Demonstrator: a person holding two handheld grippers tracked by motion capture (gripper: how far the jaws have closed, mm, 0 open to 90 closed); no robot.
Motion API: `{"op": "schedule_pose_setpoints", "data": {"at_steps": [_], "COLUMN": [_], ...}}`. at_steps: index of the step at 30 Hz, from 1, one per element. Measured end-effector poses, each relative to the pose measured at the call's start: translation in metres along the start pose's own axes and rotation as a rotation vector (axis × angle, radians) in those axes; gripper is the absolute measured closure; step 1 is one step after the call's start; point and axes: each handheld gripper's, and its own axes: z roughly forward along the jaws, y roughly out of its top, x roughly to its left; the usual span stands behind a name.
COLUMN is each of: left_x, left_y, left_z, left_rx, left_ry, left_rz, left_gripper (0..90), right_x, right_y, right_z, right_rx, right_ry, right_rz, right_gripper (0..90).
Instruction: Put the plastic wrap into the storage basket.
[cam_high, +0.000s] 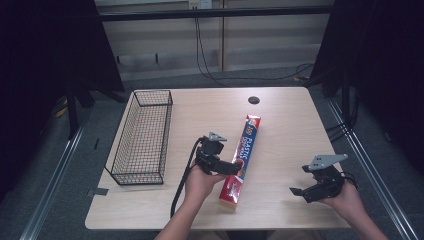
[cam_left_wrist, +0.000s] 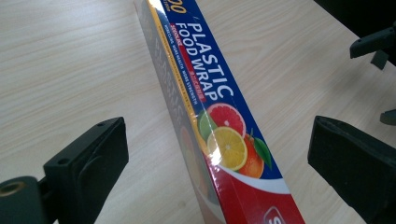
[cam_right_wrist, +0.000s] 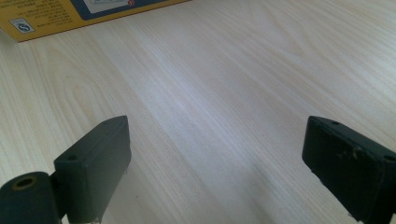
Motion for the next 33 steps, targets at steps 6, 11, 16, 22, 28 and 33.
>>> {"op": "schedule_pose_setpoints", "data": {"at_steps": [6, 11, 16, 22, 28, 33], "left_x": [-0.002, -0.004, -0.007, -0.008, -0.011, -0.013], "left_y": [0.007, 0.01, 0.013, 0.021, 0.028, 0.029], "left_z": [0.011, 0.017, 0.024, 0.03, 0.037, 0.043], "left_rx": [0.011, 0.017, 0.021, 0.042, 0.053, 0.073], "left_ry": [-0.002, 0.001, 0.004, 0.027, 0.026, 0.016], "left_rz": [-0.001, -0.02, -0.039, -0.038, -0.049, -0.051], "left_gripper": [5.4, 5.1, 4.3, 4.8, 6.5, 7.0], "right_x": [-0.001, -0.001, -0.001, -0.002, -0.002, -0.002], "right_y": [0.0, 0.0, 0.0, 0.0, 0.0, 0.0], "right_z": [0.0, 0.0, 0.0, 0.0, 0.0, 0.0], "right_rx": [-0.01, -0.006, -0.007, -0.013, -0.01, -0.007], "right_ry": [-0.003, -0.005, -0.006, -0.006, -0.004, -0.004], "right_rz": [-0.004, 0.0, 0.0, 0.003, 0.001, 0.004], "right_gripper": [8.4, 8.3, 8.3, 8.5, 8.5, 8.5]}}
